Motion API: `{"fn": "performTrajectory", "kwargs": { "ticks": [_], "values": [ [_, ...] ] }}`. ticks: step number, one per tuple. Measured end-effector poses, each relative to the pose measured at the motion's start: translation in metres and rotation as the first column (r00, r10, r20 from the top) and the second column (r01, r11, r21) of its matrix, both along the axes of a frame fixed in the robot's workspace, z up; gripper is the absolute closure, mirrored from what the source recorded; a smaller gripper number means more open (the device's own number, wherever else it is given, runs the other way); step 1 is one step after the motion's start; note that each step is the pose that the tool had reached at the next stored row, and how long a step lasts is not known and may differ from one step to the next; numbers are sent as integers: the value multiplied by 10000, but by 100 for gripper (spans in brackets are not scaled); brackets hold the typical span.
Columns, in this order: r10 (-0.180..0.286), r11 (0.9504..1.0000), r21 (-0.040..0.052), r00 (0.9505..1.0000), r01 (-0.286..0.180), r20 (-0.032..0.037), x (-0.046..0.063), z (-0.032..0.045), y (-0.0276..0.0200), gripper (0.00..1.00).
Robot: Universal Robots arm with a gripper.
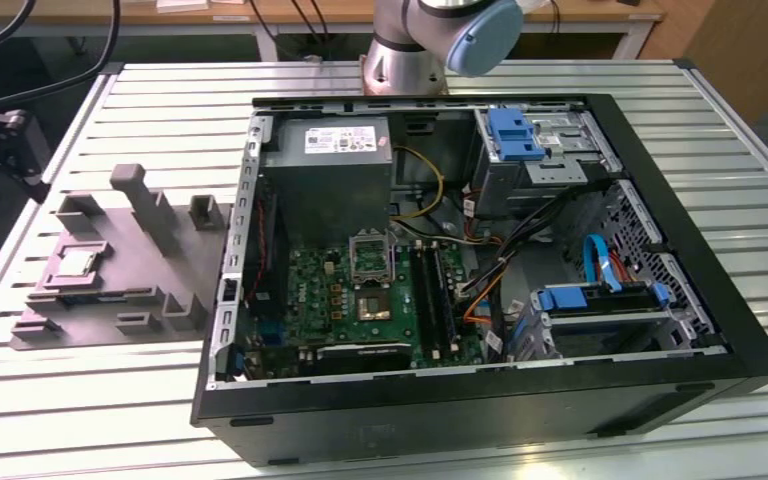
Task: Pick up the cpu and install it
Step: 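Pick up the cpu and move it towards the insertion slot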
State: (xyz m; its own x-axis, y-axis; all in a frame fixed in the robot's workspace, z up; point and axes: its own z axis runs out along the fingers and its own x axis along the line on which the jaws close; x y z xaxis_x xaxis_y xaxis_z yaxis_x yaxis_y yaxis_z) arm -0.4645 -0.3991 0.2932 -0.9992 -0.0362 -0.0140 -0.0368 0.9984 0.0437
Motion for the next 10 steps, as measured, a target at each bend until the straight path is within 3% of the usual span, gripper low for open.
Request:
{"fn": "performTrajectory", "kwargs": {
  "ticks": [4,10],
  "values": [
    [217,9998,0,9998,-217,0,0,-46,0,41],
    [224,9997,0,9997,-224,-1,0,-53,-1,41]
  ]
}}
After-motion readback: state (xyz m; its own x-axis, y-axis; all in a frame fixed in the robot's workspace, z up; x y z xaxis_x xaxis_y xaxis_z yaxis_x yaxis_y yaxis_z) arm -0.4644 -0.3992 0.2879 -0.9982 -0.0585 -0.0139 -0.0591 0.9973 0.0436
